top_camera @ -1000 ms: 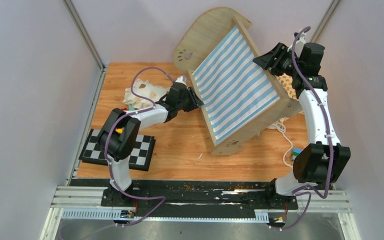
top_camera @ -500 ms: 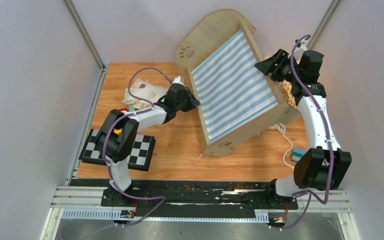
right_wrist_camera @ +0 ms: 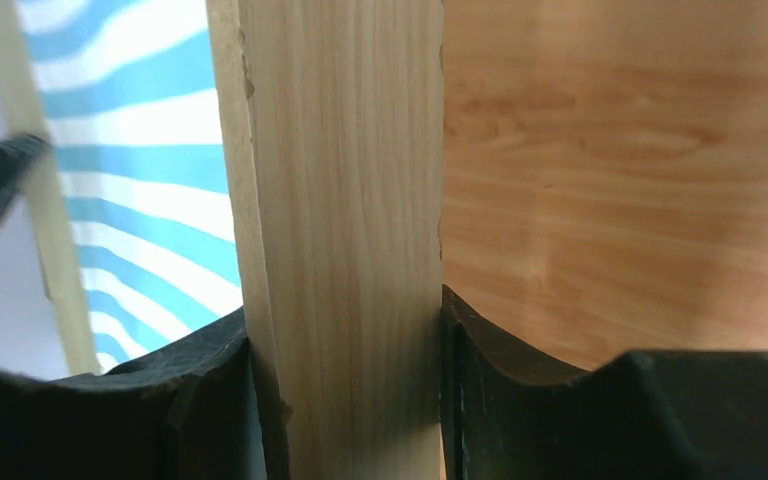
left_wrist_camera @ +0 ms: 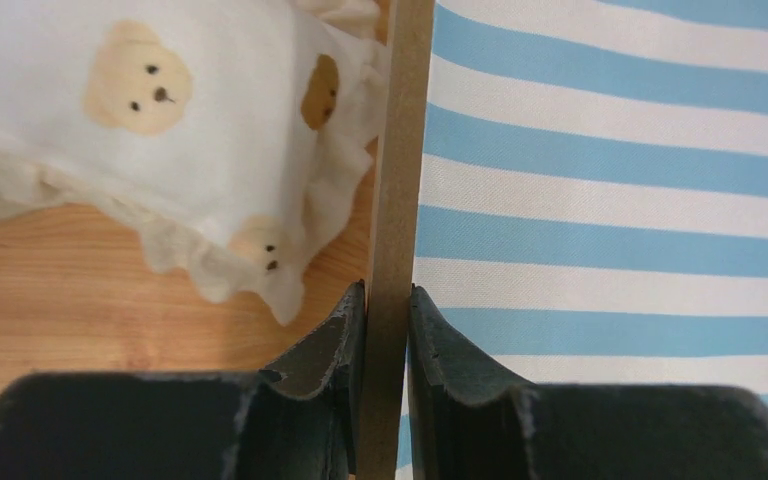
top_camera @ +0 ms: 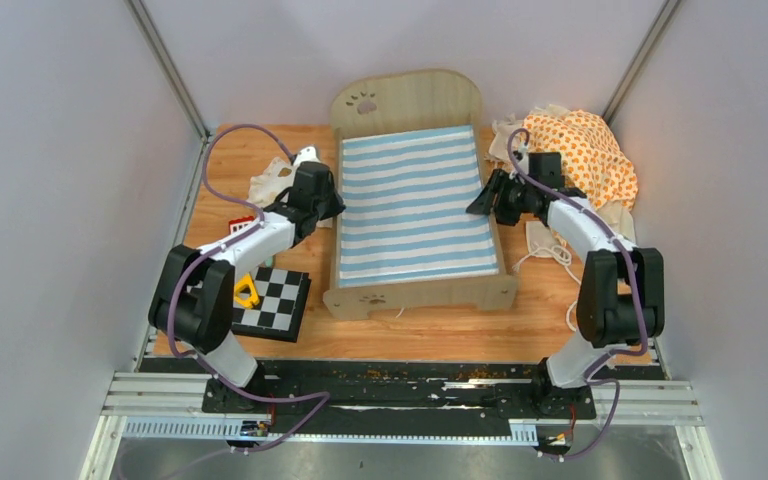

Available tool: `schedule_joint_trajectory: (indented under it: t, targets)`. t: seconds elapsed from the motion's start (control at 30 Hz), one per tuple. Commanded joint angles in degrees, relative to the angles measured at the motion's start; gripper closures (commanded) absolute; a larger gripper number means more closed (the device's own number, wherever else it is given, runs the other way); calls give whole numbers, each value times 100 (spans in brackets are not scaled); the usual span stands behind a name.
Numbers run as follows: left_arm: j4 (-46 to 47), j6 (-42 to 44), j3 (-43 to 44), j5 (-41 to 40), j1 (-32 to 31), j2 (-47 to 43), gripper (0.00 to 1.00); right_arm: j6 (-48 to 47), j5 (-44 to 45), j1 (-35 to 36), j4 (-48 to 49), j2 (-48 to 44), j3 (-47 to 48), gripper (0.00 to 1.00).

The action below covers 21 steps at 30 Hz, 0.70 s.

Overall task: Set up the pet bed
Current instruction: Adjust the bed frame at the center of the board.

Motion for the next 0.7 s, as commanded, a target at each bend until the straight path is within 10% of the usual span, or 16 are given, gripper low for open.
schedule_joint_trajectory:
  t: [0.0, 0.43, 0.67]
  targets:
    - [-515, 178, -293, 242, 84, 86, 100, -6, -394, 534, 203, 109, 74, 100]
    - [-798, 478, -328, 62, 423, 103, 100, 47, -273, 695, 784, 1227, 90, 93]
    - [-1042, 645, -26, 83, 635, 201, 100, -395, 381, 714, 349, 1238, 611, 39]
